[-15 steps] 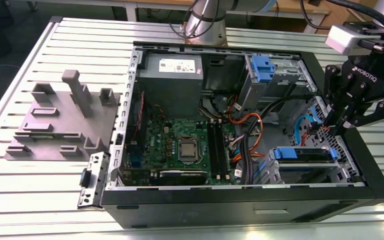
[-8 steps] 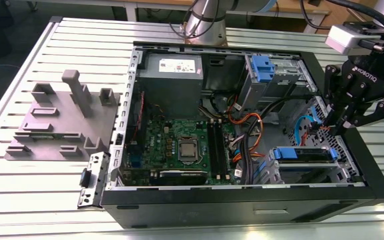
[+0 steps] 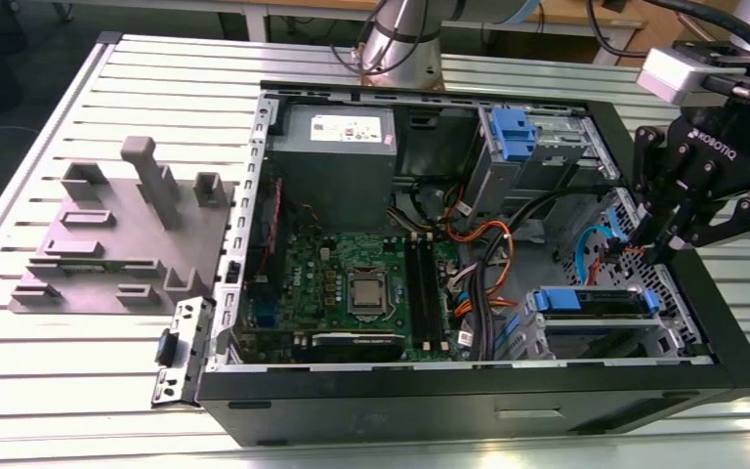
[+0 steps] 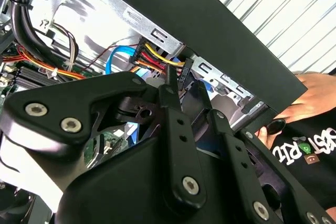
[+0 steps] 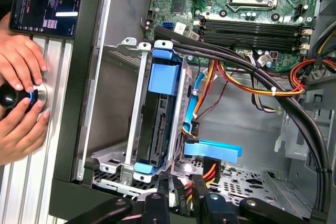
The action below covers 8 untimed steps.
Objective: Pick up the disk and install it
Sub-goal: 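Insert the first disk wire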
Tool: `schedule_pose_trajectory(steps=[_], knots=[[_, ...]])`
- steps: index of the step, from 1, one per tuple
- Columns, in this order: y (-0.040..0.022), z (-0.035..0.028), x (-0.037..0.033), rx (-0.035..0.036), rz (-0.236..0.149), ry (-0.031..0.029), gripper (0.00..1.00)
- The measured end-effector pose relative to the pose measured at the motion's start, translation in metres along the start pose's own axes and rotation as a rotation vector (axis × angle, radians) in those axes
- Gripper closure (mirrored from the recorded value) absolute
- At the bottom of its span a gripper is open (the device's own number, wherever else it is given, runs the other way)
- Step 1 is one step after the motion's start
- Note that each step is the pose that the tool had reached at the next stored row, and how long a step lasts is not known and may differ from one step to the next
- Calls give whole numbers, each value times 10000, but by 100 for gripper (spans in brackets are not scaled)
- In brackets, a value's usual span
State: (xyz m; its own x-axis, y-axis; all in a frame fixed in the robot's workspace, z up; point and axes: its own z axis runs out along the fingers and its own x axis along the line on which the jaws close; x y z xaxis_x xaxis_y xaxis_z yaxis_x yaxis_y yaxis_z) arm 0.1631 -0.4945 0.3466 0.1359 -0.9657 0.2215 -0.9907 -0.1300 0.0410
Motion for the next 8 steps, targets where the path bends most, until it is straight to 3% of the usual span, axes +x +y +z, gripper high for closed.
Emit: schedule_pose_trajectory(steps=[8], knots=[[-48,-6,-20,-221,-50,-9,69]])
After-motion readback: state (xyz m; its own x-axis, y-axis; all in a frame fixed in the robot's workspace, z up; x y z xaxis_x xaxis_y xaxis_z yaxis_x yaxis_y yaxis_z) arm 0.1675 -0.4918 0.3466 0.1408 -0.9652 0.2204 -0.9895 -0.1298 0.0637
